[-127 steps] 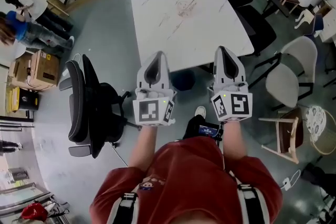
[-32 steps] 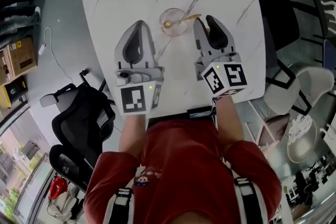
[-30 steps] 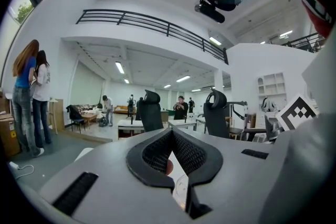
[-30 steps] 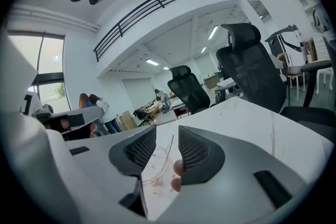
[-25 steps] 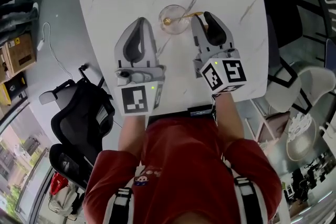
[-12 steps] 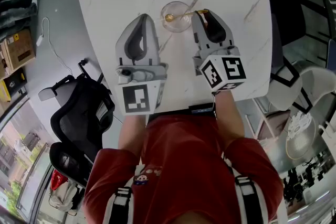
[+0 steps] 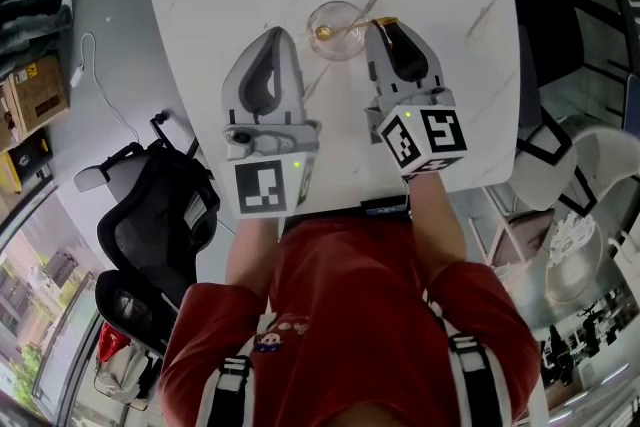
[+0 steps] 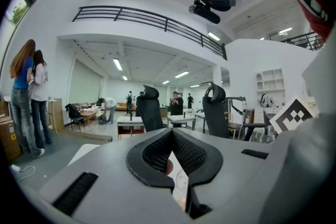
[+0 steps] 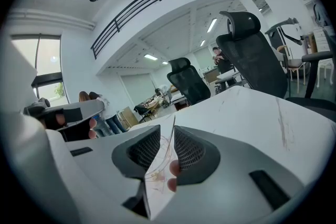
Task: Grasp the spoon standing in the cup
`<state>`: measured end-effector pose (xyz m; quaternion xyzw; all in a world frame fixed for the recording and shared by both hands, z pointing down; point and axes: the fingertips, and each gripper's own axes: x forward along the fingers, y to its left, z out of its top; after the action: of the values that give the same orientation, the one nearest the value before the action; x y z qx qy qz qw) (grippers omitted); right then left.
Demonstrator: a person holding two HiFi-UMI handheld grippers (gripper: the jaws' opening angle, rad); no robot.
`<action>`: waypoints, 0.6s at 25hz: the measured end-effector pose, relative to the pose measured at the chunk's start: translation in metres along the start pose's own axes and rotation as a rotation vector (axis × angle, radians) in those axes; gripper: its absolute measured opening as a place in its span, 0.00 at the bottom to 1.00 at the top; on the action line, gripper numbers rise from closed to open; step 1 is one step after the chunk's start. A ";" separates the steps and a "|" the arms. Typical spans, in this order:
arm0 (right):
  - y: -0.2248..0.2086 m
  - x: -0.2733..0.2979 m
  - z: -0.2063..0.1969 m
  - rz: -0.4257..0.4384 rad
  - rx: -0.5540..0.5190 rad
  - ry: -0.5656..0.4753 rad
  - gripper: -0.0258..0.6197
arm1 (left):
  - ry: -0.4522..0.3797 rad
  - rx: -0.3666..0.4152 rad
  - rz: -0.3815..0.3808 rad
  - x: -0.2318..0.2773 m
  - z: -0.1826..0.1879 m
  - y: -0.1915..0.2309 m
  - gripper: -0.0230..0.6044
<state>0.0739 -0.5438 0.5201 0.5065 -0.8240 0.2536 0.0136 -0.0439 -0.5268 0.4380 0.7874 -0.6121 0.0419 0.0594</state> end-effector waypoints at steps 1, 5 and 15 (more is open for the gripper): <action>0.001 0.000 0.000 0.002 -0.002 -0.001 0.16 | 0.002 -0.001 0.001 -0.001 -0.001 0.000 0.04; 0.001 0.000 -0.001 0.000 -0.005 -0.002 0.14 | 0.009 -0.010 0.005 -0.002 -0.003 0.000 0.04; -0.002 0.001 0.000 -0.024 -0.020 -0.002 0.08 | 0.016 -0.014 0.008 -0.005 -0.006 0.000 0.04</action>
<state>0.0748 -0.5453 0.5214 0.5165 -0.8203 0.2445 0.0209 -0.0455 -0.5211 0.4430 0.7842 -0.6150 0.0440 0.0698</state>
